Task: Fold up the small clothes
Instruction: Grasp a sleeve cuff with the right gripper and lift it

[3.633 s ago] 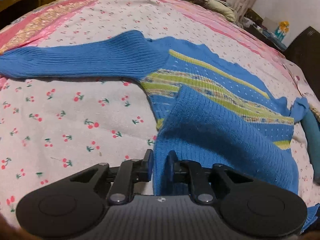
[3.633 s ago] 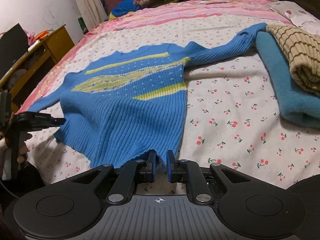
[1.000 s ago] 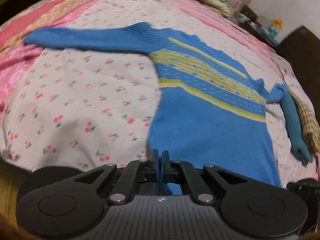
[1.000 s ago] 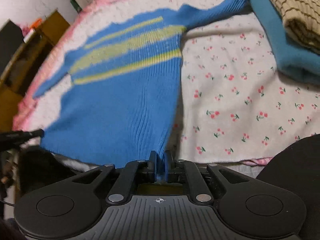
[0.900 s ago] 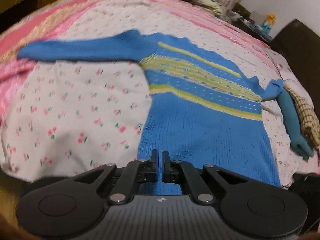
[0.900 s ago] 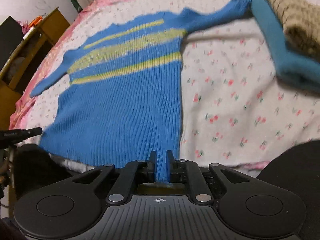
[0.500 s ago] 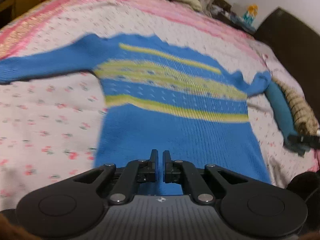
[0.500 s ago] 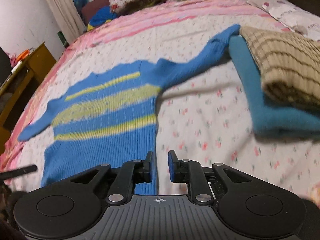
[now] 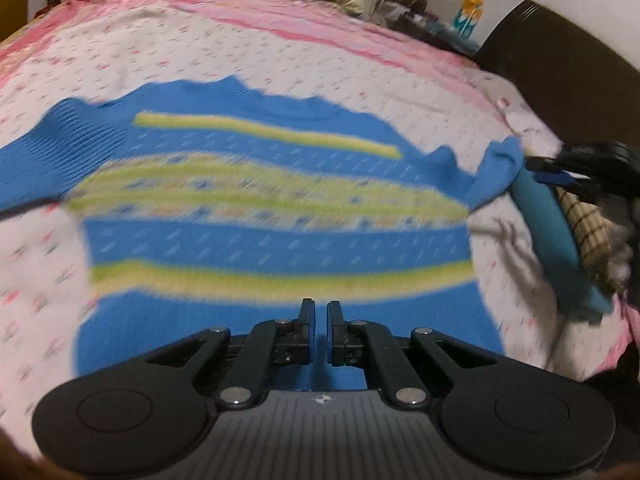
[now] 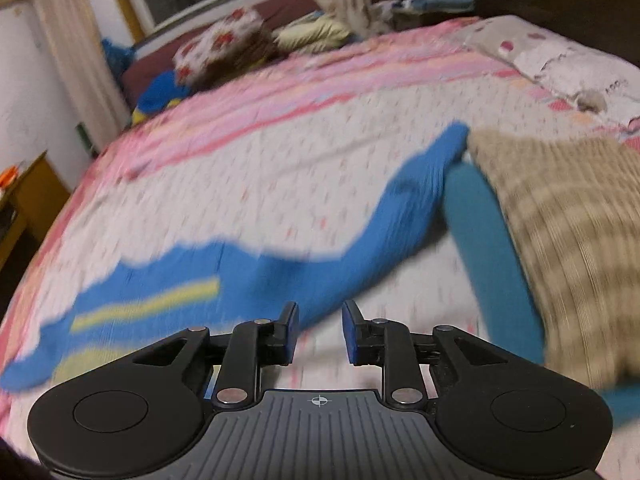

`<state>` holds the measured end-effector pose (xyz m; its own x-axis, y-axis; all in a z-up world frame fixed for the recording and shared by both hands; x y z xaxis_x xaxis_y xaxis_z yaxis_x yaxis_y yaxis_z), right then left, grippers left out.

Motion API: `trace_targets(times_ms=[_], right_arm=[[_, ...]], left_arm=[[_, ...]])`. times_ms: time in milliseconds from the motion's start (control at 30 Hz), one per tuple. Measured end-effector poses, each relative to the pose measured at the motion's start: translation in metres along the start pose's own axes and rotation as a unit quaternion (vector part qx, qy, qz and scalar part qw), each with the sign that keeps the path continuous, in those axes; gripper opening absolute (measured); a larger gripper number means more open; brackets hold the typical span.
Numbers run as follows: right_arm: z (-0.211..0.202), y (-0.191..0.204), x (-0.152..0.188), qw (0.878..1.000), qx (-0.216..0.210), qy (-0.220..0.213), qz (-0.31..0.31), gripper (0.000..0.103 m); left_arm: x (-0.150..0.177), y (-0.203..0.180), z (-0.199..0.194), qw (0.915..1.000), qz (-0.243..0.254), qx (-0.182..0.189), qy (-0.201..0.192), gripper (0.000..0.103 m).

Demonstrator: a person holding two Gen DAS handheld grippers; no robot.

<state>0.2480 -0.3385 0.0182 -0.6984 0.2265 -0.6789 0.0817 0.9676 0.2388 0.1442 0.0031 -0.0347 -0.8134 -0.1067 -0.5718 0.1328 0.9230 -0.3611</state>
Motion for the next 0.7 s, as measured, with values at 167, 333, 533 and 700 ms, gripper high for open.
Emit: trace_targets(times_ms=[167,333,533,700], right_arm=[[0.050,-0.003,-0.044,0.998,0.058,-0.022,-0.010,0.037],[0.097,-0.011,-0.060,0.993,0.117,0.001,-0.018,0.039],[0.133,-0.023,-0.046,0.984,0.170,0.046,-0.028,0.039],[0.139,-0.042,-0.035,0.980,0.189,0.063,-0.004,0.017]], left_arm=[[-0.014,-0.015,0.033,0.9997,0.003,0.024,0.003,0.012],[-0.014,-0.013,0.051,0.9993,-0.002,0.035,0.009,0.014],[-0.011,-0.003,0.054,0.9986,-0.016,0.049,0.009,0.015],[-0.010,0.003,0.047,0.9982,-0.022,0.055,0.003,0.018]])
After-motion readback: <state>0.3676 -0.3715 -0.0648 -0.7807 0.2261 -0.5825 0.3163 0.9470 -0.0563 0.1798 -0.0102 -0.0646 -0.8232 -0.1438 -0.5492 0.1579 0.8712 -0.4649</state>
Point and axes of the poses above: each gripper's, at about its wrist camera, not at the fingertips, and z roughly the way its jaws point, y to its left, x to its underside, the point moved 5 cm from there along z, roughly the way its jaws point, and after that the axes turned 1 degree about -y, right-handed, at the moved point
